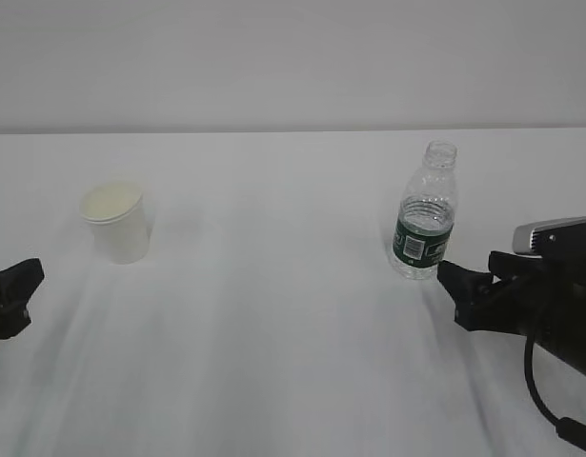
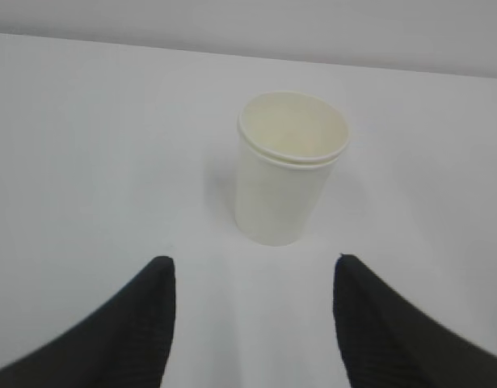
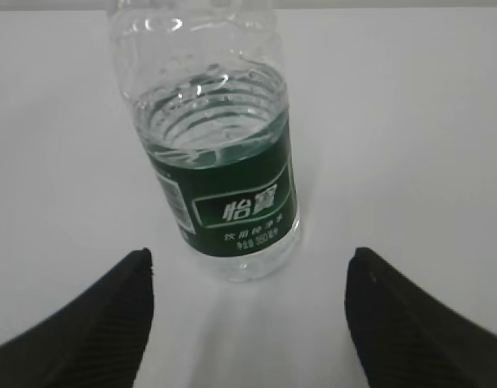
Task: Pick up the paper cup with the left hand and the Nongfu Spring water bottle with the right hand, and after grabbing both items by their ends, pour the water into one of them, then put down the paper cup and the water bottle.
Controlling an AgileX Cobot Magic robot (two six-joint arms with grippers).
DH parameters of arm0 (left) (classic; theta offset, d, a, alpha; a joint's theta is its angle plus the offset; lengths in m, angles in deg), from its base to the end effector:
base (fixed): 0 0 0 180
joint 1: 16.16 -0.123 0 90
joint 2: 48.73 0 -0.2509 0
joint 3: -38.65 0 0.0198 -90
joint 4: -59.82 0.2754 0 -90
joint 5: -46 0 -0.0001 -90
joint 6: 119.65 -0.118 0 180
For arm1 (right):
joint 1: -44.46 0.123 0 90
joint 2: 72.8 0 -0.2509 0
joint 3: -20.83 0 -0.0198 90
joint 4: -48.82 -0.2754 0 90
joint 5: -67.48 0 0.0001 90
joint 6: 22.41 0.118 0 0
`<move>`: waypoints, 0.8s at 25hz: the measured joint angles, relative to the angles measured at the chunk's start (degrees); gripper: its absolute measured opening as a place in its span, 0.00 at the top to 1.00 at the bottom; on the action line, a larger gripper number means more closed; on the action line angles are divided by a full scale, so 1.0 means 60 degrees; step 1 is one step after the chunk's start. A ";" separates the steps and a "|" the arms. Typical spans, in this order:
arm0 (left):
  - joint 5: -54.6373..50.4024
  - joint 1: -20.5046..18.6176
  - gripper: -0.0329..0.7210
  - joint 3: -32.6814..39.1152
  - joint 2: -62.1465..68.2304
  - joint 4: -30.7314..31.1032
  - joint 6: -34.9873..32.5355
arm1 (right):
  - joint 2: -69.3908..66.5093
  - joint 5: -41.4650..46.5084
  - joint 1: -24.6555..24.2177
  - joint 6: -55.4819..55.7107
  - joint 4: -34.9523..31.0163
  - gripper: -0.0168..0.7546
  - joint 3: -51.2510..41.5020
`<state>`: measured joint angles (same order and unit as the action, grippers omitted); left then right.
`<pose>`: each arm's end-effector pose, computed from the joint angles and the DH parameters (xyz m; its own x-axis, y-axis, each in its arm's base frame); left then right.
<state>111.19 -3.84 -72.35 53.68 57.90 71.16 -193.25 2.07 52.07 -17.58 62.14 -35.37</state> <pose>0.2234 -0.0451 0.0656 -0.3047 -0.1395 -0.9422 0.1260 0.9746 -0.1850 0.2644 0.0603 0.0225 -0.3642 -0.0624 -0.9292 -0.3273 0.9427 0.0650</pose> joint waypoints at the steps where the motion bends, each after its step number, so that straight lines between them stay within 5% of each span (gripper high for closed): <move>1: 0.0000 0.0000 0.37 0.0000 0.0005 0.0000 0.0000 | -0.0046 0.0000 0.0000 0.0041 0.0000 0.26 0.0082; 9: 0.0017 0.0000 0.37 0.0000 0.0005 0.0000 0.0000 | -0.0677 -0.0025 0.0000 0.0095 0.0315 0.12 0.0818; 20: 0.0037 0.0000 0.37 0.0000 0.0005 0.0017 0.0000 | -0.1372 -0.0032 0.0000 0.0158 0.0532 0.11 0.1563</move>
<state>111.42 -3.84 -72.35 53.71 58.00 71.16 -201.48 1.87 52.07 -16.63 65.33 -25.99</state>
